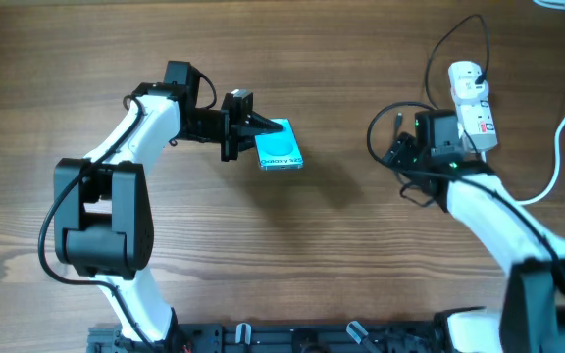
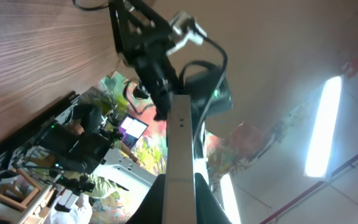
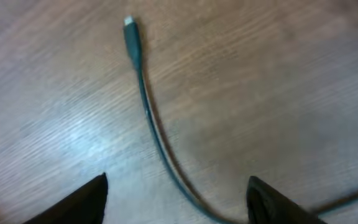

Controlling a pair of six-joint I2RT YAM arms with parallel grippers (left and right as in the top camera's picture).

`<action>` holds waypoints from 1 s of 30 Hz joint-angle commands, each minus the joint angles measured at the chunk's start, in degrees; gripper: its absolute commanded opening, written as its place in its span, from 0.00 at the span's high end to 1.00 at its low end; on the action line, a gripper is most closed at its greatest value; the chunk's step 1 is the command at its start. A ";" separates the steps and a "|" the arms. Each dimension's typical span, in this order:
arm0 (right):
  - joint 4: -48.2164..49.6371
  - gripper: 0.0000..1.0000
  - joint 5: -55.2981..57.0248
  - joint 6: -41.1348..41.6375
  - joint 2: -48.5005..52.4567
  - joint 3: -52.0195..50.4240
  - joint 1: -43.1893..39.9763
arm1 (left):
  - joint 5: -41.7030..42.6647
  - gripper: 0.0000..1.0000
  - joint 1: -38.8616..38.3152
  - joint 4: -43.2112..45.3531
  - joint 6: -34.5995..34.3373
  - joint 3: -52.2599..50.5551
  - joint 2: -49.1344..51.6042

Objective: Plug charger to phone and switch on socket
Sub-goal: 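Release the phone from the right gripper and move it toward the cable, then grasp the black USB-C cable end with the right gripper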

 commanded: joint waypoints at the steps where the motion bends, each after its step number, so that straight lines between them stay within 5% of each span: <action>1: 2.58 0.36 -0.13 -6.16 8.17 7.19 -0.59 | 3.15 0.96 0.11 0.02 0.87 0.90 -0.07; 8: 11.08 0.38 3.69 -6.34 18.60 8.92 -0.76 | 3.15 0.96 0.11 -0.02 0.85 0.90 -0.07; 15: 12.79 0.61 -1.01 -7.74 21.00 8.92 -2.08 | 3.15 0.96 0.11 -0.04 0.63 0.90 -0.07; 25: 8.15 0.78 -4.07 -9.20 23.67 8.92 -2.05 | 3.15 0.96 0.11 -0.02 0.63 0.90 -0.07; 30: 6.51 0.75 -4.11 -11.15 23.71 8.92 -2.01 | 3.15 0.96 0.11 -0.02 0.63 0.90 -0.07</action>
